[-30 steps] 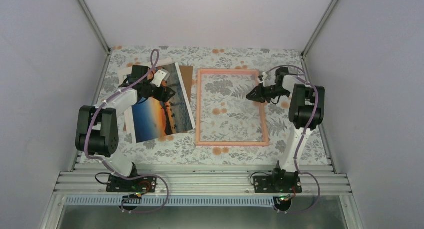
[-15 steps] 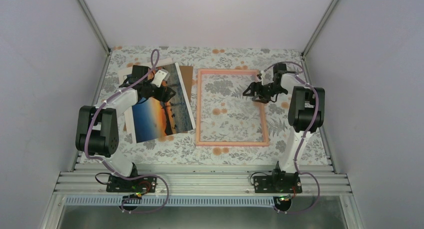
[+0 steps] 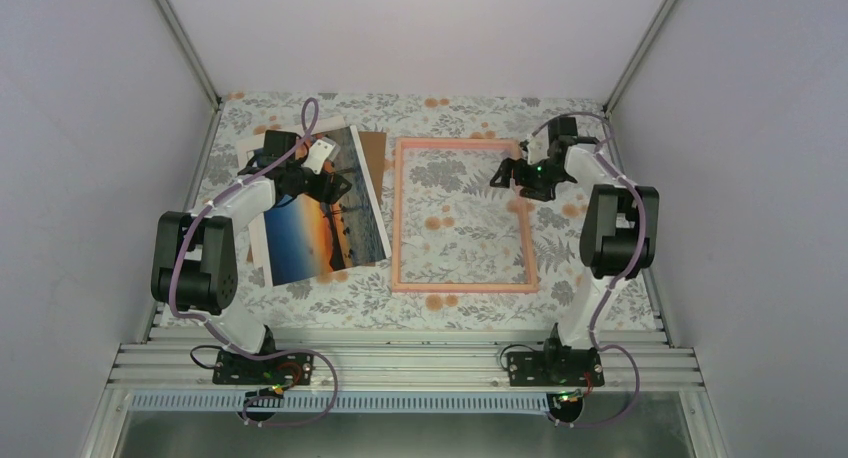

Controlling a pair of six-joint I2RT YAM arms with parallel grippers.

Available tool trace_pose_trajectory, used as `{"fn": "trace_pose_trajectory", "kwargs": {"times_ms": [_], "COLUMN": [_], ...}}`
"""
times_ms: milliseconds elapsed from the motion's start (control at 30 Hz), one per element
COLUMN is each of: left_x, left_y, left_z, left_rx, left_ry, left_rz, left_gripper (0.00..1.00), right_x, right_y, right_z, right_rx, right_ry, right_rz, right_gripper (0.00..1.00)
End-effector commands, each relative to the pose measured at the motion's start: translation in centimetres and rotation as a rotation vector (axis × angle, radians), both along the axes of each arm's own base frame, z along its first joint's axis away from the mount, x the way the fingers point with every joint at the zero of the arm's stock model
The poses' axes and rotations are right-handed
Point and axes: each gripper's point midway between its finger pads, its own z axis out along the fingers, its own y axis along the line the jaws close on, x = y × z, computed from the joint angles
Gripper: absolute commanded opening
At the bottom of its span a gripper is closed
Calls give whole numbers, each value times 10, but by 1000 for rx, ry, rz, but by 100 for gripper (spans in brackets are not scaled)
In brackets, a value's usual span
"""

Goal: Put the photo into the frame

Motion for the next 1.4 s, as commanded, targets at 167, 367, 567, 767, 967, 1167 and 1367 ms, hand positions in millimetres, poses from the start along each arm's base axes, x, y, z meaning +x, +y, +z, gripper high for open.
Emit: {"fn": "trace_pose_trajectory", "kwargs": {"times_ms": [167,367,567,767,967,1167,1367], "left_x": [2,-1,-5,-10,-27,-25,-15], "left_y": [-1,-3,-14,-8,17,69,119], "left_z": [28,29,21,13,15,27,27], "left_rx": [3,23,92,237,394,392,370], "left_ry": [-91,-104,-117,-149,-213,-177,-113], "left_rz": [-6,-26,-62,-81,-87,4,103], "left_gripper": [81,81,81,89,100,100,100], "right_x": [1,-14,-41,-33,-19,-15,-20], "right_y": [-25,-10,14,22,31,58,117], "right_z": [36,39,18,38,71,91,111], "right_rx": [-136,-54,62,71,35,65,99], "right_ry": [-125,-168,-117,-270,-439,-528,-617], "right_rz": [9,135,228,281,327,401,542], "right_gripper": [100,96,96,98,100,100,100]}}
